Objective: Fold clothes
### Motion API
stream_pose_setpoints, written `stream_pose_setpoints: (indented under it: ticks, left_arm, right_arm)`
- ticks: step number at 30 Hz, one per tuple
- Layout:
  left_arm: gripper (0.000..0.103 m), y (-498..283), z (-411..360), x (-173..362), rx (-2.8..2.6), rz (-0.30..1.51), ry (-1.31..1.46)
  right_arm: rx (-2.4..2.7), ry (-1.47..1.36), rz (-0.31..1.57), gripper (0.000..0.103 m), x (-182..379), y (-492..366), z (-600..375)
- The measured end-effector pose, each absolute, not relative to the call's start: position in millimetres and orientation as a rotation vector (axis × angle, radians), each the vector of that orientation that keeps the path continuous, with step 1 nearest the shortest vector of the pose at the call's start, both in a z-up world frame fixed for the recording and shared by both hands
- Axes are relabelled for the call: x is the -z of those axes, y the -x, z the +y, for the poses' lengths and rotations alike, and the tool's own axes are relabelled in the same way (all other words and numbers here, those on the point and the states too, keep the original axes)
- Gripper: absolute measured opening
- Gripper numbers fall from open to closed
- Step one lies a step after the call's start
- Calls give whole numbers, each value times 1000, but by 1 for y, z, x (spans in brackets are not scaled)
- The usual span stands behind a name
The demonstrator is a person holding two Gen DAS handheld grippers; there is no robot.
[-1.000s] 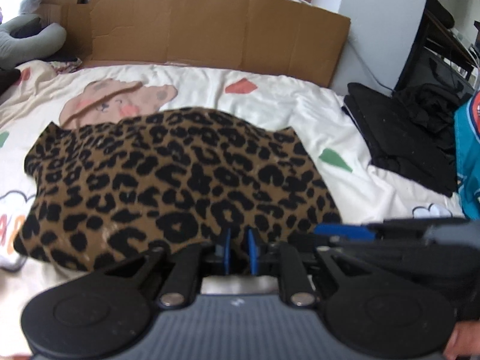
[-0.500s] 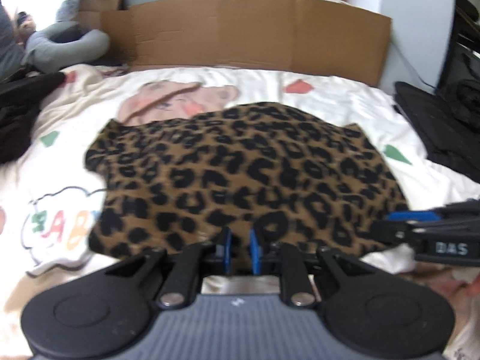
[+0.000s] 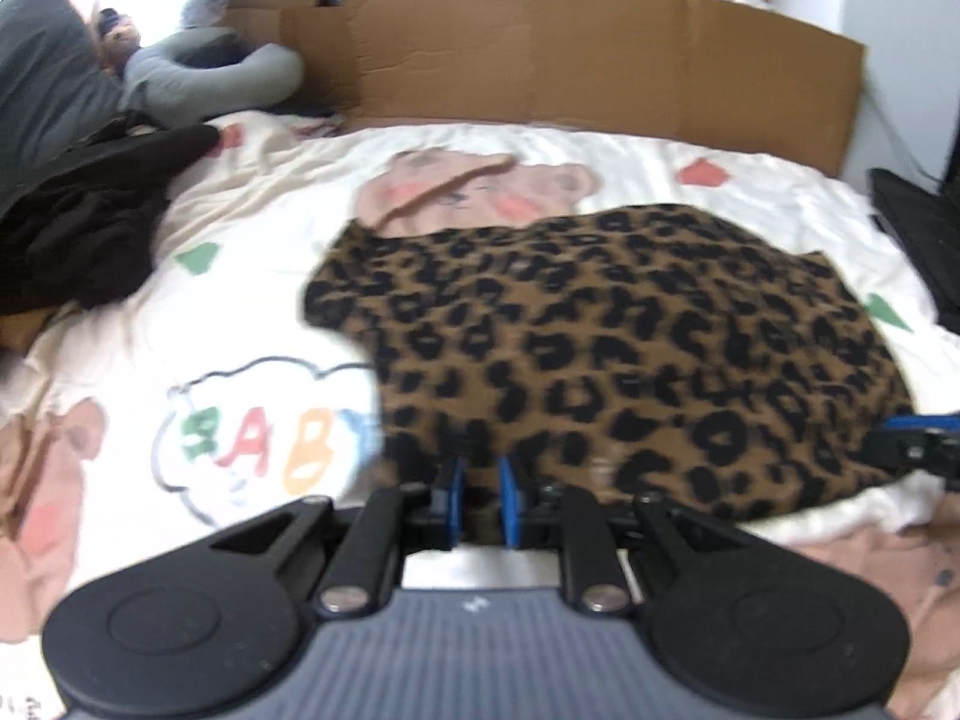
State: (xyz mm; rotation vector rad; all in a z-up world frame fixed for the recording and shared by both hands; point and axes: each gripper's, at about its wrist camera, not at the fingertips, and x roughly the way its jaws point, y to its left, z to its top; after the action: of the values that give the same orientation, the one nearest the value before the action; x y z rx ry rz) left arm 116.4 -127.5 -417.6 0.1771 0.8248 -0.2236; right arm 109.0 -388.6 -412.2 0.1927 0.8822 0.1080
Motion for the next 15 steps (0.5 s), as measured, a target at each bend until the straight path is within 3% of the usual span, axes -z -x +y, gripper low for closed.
stream_pose_setpoints:
  ticks: [9, 15]
  left_arm:
    - [22, -127, -102, 406, 118, 885, -107]
    - [34, -126, -100, 402, 135, 897, -77]
  right_arm:
    - [-67, -322, 886, 36, 397, -105, -401]
    - [-24, -452, 877, 36, 395, -87, -420]
